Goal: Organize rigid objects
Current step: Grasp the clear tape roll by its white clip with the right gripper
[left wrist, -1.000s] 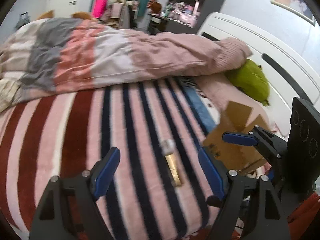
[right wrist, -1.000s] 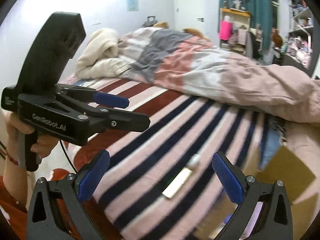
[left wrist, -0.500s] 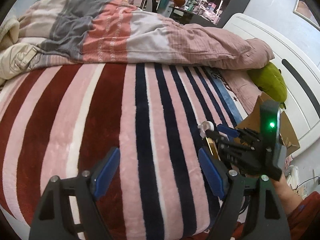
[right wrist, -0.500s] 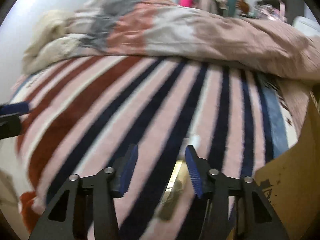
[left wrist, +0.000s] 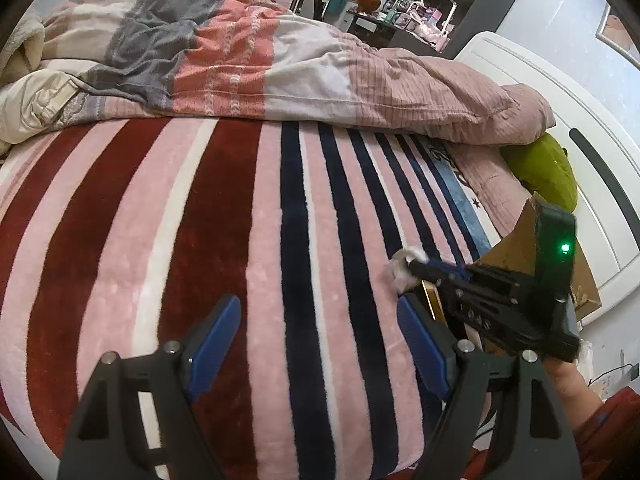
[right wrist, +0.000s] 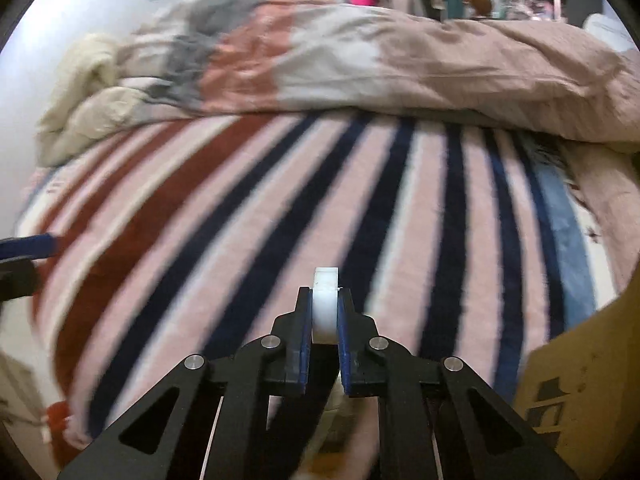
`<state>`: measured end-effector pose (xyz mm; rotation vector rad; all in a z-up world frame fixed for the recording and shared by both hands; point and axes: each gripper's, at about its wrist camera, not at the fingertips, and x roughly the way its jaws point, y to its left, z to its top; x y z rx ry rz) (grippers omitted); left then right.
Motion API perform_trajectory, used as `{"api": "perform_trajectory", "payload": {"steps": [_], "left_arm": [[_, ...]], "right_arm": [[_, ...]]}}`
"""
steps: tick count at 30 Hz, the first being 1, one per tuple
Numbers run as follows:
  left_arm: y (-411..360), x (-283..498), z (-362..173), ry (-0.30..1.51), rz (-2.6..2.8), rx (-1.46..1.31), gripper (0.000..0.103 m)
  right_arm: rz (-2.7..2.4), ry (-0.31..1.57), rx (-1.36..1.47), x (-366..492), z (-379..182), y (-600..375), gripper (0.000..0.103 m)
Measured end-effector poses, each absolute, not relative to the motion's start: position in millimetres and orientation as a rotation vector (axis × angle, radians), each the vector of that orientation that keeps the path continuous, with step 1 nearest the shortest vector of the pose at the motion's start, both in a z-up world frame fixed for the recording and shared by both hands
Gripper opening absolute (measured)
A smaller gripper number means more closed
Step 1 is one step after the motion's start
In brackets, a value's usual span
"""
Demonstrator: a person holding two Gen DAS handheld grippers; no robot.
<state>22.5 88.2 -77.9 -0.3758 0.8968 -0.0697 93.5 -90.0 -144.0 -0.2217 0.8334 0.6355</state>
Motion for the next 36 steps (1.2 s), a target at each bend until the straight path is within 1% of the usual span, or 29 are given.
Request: {"api": "perform_trajectory", "payload": {"steps": [2,4,6,7,9,10,11,13,19,20,21,22,23,24,25,26,27,30,31,32,33,34,35,36], "left_arm": [[88,21,-77,0.895,-0.065,-0.373,0.078],[88,19,-76,0.898,-0.059,-0.371,0.078],[87,18,-77,0.902,-0.054,-0.367,0.078],[87,18,-78,0.905,-0.048,-0.365,0.078],[88,17,-79,0.912,-0.04,-0.363,0.078],[88,17,-80,0.913,-0.038,-0.365,0.078],[89,17,-81,0.915,-0.038,-0.368,0.078],[90,18,-82,0.918,-0.037,-0.376,0.078],[89,20,-82,0.924,-0.034,-0.373,0.078],[88,19,-81,0.926,-0.031,-0.372,0.078],[87,19,-82,0.93,-0.03,-0.37,0.078],[86,19,-81,0.933,-0.029,-0.367,0.078],[85,19,-81,0.934,-0.029,-0.363,0.078],[82,20,-80,0.932,-0.03,-0.355,0.078],[80,20,-78,0.93,-0.032,-0.352,0.078],[78,21,-76,0.928,-0.035,-0.352,0.078],[75,22,-74,0.924,-0.043,-0.352,0.078],[67,23,-64,0.9,-0.058,-0.338,0.078],[65,22,-61,0.895,-0.055,-0.333,0.078],[65,21,-60,0.896,-0.049,-0.334,0.078],[65,20,-60,0.899,-0.046,-0.335,0.078],[65,19,-61,0.903,-0.04,-0.336,0.078],[66,19,-62,0.908,-0.034,-0.336,0.078],[67,18,-63,0.915,-0.027,-0.335,0.078]], "right_arm": [[0.74,0.869,-0.183,87,-140,-84,0.007],[0.865,0.968,-0.132,82,-146,-75,0.007],[0.906,1.026,-0.136,79,-156,-68,0.007],[0.906,1.034,-0.16,77,-160,-65,0.009],[0.855,1.006,-0.241,73,-167,-62,0.032],[0.836,0.981,-0.263,71,-168,-62,0.053],[0.823,0.95,-0.274,69,-168,-65,0.06],[0.829,0.909,-0.291,65,-167,-68,0.06],[0.828,0.924,-0.336,62,-181,-66,0.06],[0.801,0.92,-0.354,63,-184,-65,0.056],[0.782,0.917,-0.364,64,-186,-63,0.048],[0.771,0.916,-0.371,65,-188,-63,0.035],[0.77,0.921,-0.374,66,-189,-63,0.018],[0.77,0.914,-0.373,65,-187,-63,0.012],[0.772,0.903,-0.384,64,-184,-64,0.011],[0.778,0.893,-0.389,62,-181,-64,0.005],[0.792,0.875,-0.389,59,-175,-66,0.005],[0.837,0.839,-0.396,54,-160,-70,0.006],[0.836,0.838,-0.406,55,-159,-71,0.011],[0.82,0.842,-0.412,59,-161,-71,0.022],[0.814,0.846,-0.41,62,-162,-70,0.03],[0.822,0.849,-0.406,65,-165,-69,0.045],[0.837,0.85,-0.407,69,-171,-68,0.051],[0.838,0.852,-0.415,72,-175,-66,0.051]]}}
